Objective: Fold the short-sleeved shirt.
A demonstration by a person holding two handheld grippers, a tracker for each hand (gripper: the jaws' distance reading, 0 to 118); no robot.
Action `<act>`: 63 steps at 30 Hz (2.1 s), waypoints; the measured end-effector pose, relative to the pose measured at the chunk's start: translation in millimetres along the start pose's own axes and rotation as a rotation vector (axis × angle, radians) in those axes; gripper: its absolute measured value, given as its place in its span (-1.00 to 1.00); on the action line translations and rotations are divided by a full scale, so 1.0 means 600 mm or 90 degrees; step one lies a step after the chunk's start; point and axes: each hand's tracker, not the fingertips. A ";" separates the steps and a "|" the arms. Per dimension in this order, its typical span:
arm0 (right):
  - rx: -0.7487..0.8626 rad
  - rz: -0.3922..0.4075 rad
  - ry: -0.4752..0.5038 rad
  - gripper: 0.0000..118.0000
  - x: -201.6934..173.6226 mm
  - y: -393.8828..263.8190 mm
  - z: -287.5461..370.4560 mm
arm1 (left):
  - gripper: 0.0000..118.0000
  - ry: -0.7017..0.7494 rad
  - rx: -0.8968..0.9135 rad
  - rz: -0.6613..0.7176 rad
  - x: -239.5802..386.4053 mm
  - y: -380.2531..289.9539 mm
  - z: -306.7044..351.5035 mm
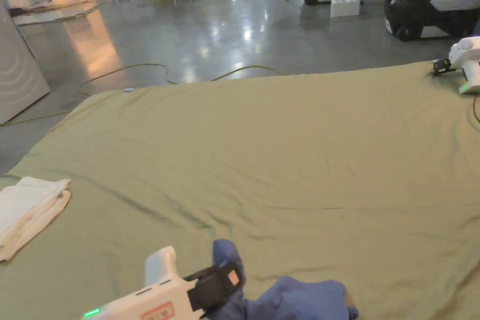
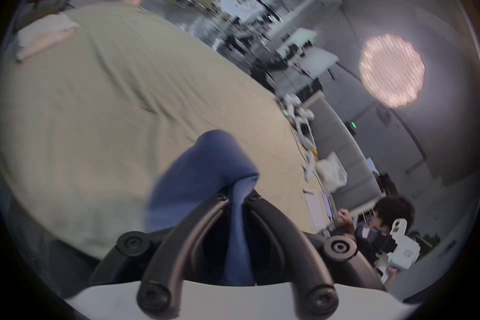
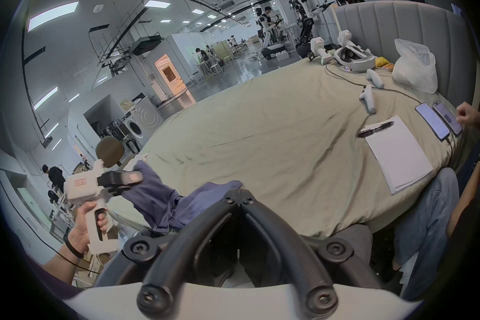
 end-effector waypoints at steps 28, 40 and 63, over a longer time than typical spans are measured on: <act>-0.046 -0.049 -0.099 -1.00 0.054 -0.040 0.049 | -0.99 -0.007 -0.199 0.075 -0.002 -0.143 -0.283; -0.230 0.018 0.112 -1.00 -0.065 -0.040 -0.248 | 0.85 -0.058 -0.015 -0.011 0.028 -0.042 -0.008; -0.367 0.099 -0.028 -1.00 -0.066 -0.090 -0.417 | -0.48 0.030 -0.118 0.149 -0.154 -0.090 -0.121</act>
